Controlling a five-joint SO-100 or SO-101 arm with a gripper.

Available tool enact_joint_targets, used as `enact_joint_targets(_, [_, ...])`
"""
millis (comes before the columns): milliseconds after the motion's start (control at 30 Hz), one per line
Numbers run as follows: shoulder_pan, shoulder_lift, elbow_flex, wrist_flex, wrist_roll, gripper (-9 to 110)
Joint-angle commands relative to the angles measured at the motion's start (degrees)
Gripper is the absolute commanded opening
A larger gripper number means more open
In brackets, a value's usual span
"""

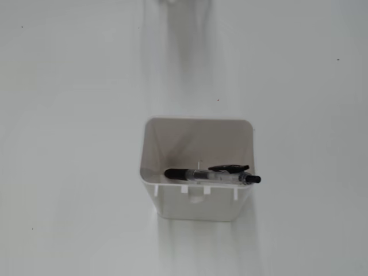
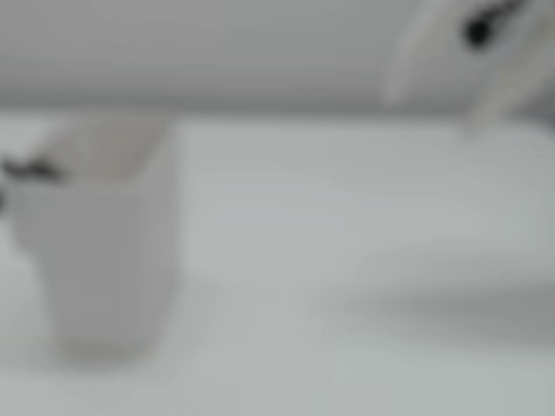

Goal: Pick up the pen and put it in the pen holder.

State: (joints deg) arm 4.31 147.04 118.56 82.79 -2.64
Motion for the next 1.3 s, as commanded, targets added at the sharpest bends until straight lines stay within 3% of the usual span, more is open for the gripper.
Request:
enact_joint_targets(0, [-0.18, 11.07, 12.83, -6.24, -0.09, 19])
enact_joint_targets(433, [-0.18, 51.06, 50.45, -10.99, -0.70, 18])
enact_joint_targets(833, [-0.18, 48.34, 55.90, -12.22, -0.18, 17])
enact_joint_targets(967, [-0.18, 48.34, 55.90, -12.13, -0.18, -1])
enact_joint_targets(1267, [-0.09, 48.25, 55.90, -12.04, -0.35, 2])
